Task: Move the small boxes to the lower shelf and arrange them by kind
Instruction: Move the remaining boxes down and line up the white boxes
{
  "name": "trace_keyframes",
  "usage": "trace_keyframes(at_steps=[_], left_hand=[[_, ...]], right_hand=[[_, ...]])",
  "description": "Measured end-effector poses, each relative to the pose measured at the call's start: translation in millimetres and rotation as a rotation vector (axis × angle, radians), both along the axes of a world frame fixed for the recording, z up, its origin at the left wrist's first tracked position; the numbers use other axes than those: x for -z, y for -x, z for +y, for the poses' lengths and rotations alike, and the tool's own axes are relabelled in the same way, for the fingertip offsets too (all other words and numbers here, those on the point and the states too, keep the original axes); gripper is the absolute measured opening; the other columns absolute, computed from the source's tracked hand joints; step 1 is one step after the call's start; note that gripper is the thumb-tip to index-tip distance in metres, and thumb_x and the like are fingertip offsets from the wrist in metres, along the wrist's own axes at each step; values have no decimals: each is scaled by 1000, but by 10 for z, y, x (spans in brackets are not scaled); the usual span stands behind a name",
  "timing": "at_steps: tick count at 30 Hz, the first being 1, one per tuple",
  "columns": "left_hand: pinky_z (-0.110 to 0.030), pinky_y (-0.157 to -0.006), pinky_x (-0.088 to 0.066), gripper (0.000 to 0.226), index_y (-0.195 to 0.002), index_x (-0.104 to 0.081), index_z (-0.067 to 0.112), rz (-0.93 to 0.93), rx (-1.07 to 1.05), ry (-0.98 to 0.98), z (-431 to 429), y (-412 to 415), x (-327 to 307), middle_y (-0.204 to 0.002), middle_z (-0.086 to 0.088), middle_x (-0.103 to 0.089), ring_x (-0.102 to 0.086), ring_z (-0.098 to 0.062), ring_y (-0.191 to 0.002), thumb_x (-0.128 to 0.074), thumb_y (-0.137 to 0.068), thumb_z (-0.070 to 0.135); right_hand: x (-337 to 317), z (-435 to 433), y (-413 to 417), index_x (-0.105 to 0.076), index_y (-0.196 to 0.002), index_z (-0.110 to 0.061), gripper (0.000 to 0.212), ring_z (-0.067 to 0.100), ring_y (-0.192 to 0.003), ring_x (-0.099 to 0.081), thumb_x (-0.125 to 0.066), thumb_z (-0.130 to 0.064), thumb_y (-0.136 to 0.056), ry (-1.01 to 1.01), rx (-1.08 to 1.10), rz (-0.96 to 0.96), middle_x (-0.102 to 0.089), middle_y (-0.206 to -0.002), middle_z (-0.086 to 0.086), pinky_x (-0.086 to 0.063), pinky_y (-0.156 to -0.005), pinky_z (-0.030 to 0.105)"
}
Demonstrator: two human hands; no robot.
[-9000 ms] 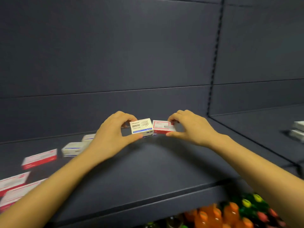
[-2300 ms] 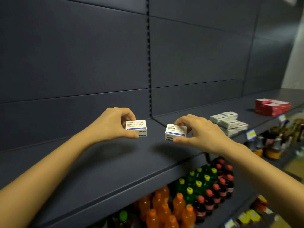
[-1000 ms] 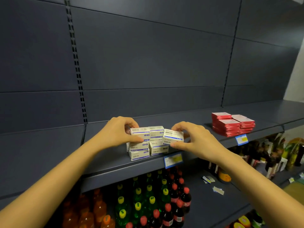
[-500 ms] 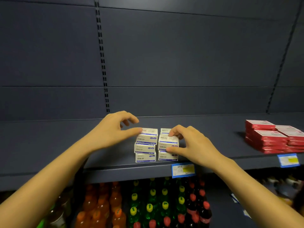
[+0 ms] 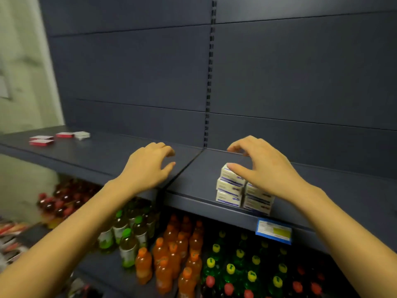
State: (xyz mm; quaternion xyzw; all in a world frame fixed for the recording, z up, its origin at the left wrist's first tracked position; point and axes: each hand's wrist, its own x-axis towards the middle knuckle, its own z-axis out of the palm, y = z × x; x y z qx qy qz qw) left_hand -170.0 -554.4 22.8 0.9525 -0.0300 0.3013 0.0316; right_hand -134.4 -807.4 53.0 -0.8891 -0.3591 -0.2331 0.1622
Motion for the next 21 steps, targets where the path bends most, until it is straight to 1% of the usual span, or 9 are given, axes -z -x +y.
trace_keyframes(at_steps=[5, 8, 11, 13, 16, 19, 21], left_hand=[[-35, -88, -43, 33, -116, -55, 19, 0, -154, 23, 371, 405, 24, -118, 2, -59, -52, -18, -111, -49, -90, 37], [-36, -87, -44, 32, -114, -56, 18, 6, -257, 56, 637, 675, 60, -116, 2, -60, -53, -19, -109, -51, -89, 37], [-34, -83, -44, 31, -112, -57, 17, 6, -341, 69, 901, 895, 92, -114, 0, -61, -55, -20, -106, -53, -88, 36], [-34, -82, -45, 31, -112, -57, 16, 21, -387, 66, 1101, 1014, 102, -114, -1, -62, -55, -21, -107, -53, -88, 37], [-34, -80, -46, 33, -112, -57, 17, 42, -430, 49, 1453, 1139, 96, -114, -1, -62, -55, -20, -106, -53, -88, 39], [-36, -82, -49, 35, -114, -56, 17, 73, -450, 35, 1868, 1203, 60, -115, -1, -62, -55, -19, -106, -52, -88, 40], [-33, -82, -48, 35, -114, -56, 18, 90, -448, 20, 2177, 1221, 29, -115, 0, -62, -55, -18, -106, -51, -88, 41]], right_hand=[[26, 517, -51, -48, -125, -29, 37, 12, -117, -45, -51, -43, -90, 110, -137, -43, -51, -128, -11, -41, -92, 31], [94, 871, -47, -47, -124, -30, 37, 13, -119, -44, -50, -44, -90, 149, -218, -33, -50, -129, -11, -42, -93, 33], [151, 1233, -67, -48, -123, -31, 36, 12, -120, -44, -50, -45, -90, 183, -284, -30, -49, -130, -12, -40, -91, 31], [182, 1500, -76, -49, -122, -31, 35, 11, -120, -44, -50, -46, -90, 183, -317, -28, -49, -129, -12, -39, -90, 30], [236, 1921, -89, -50, -121, -32, 35, 11, -120, -44, -48, -48, -90, 186, -349, -24, -50, -129, -12, -39, -89, 30], [252, 2373, -122, -51, -120, -32, 36, 11, -120, -44, -47, -50, -90, 189, -361, -20, -50, -129, -11, -39, -87, 29], [251, 2707, -144, -51, -120, -32, 35, 11, -120, -45, -47, -49, -90, 180, -359, -18, -51, -128, -11, -39, -85, 28]])
